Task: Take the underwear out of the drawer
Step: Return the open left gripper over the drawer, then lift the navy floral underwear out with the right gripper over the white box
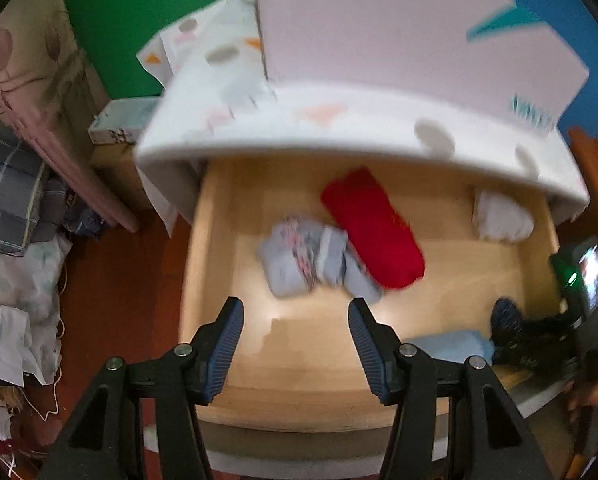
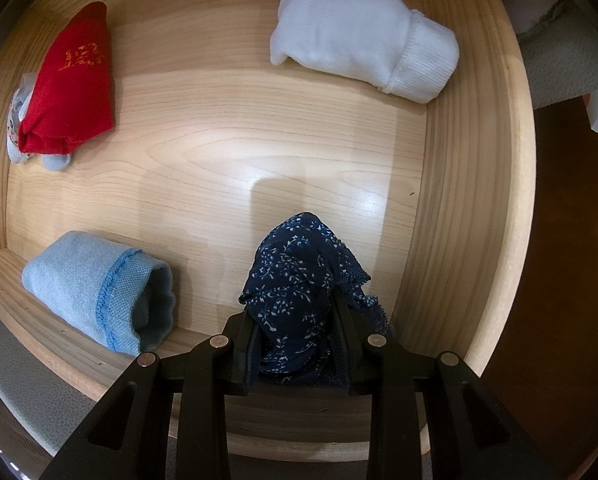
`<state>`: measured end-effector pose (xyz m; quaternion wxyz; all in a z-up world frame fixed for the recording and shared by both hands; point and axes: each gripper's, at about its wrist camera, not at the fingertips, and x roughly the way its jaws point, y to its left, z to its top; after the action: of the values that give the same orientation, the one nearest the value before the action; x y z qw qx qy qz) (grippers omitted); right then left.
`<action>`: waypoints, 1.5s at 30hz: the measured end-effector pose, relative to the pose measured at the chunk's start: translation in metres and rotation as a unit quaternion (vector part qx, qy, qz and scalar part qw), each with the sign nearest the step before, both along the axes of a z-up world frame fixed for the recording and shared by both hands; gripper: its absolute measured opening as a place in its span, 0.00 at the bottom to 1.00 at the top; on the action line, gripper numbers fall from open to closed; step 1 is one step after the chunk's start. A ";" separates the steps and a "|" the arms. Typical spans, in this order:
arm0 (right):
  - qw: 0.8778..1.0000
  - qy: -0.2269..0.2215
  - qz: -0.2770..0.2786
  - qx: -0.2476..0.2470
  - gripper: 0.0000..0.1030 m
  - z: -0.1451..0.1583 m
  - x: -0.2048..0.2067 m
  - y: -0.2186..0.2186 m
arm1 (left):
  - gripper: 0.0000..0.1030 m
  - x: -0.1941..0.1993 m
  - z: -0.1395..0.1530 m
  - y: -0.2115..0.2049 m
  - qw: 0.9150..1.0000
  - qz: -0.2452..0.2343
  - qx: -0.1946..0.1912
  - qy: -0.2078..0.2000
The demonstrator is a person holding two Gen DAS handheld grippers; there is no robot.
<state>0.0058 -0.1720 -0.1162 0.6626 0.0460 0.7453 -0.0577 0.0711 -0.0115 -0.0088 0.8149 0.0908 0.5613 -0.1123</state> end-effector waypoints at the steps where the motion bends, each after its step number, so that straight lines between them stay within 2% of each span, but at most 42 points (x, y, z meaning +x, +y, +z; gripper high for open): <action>1: 1.000 0.000 -0.001 0.000 0.26 0.000 0.000 0.000 | 0.54 -0.002 -0.006 -0.001 1.000 -0.002 0.004 0.003; 9: 1.000 -0.003 -0.002 0.000 0.26 0.001 0.000 0.000 | 0.54 -0.003 -0.027 -0.010 0.999 -0.012 0.020 0.022; 18: 1.000 -0.015 0.002 -0.002 0.26 0.006 0.000 0.003 | 0.54 0.006 -0.043 -0.001 0.998 0.012 0.017 0.063; 23: 1.000 -0.027 0.008 -0.008 0.26 0.012 0.000 0.006 | 0.54 0.005 -0.044 -0.001 0.998 0.014 0.025 0.061; 36: 0.995 -0.089 0.021 -0.027 0.26 0.043 -0.002 0.016 | 0.54 0.005 -0.046 -0.003 0.997 0.011 0.032 0.063; 45: 0.990 -0.129 0.035 -0.032 0.26 0.087 0.002 0.023 | 0.54 0.004 -0.046 -0.004 0.998 0.012 0.032 0.060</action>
<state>0.0077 -0.1486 -0.0293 0.7562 0.0062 0.6523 -0.0517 0.0752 -0.0153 -0.0548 0.7779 0.1033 0.6134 -0.0893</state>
